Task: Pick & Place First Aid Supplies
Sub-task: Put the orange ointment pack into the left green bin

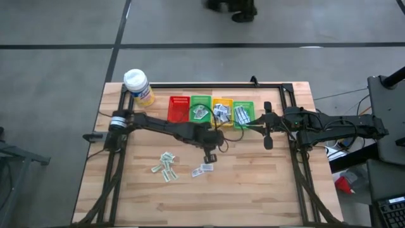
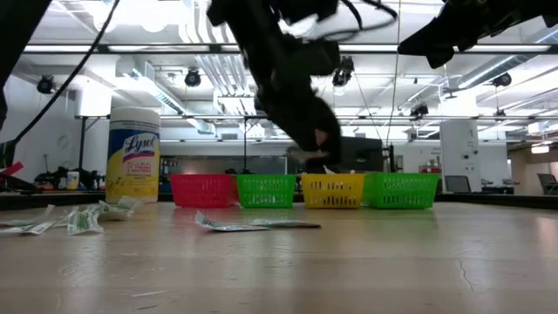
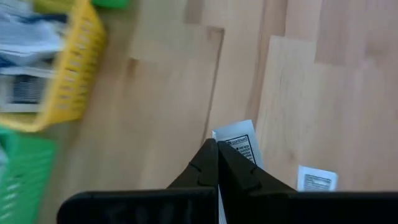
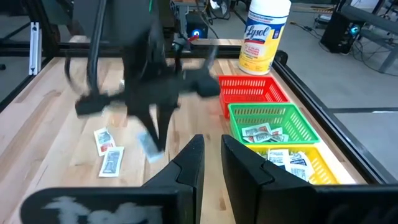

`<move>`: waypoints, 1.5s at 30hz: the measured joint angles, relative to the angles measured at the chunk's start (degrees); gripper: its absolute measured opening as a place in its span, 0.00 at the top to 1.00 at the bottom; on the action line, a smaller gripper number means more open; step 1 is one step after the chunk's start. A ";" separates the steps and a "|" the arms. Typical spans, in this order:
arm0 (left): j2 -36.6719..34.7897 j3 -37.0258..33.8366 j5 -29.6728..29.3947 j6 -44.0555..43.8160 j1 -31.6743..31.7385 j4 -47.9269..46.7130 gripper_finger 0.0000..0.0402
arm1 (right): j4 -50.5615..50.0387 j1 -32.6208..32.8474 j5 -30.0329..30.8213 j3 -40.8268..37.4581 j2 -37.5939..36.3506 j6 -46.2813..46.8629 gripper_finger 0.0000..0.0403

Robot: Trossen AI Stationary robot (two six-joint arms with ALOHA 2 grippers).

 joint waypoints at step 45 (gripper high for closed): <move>-16.99 -2.03 -18.63 -4.20 22.52 3.58 1.00 | -0.02 -0.02 0.01 0.00 0.02 0.05 0.87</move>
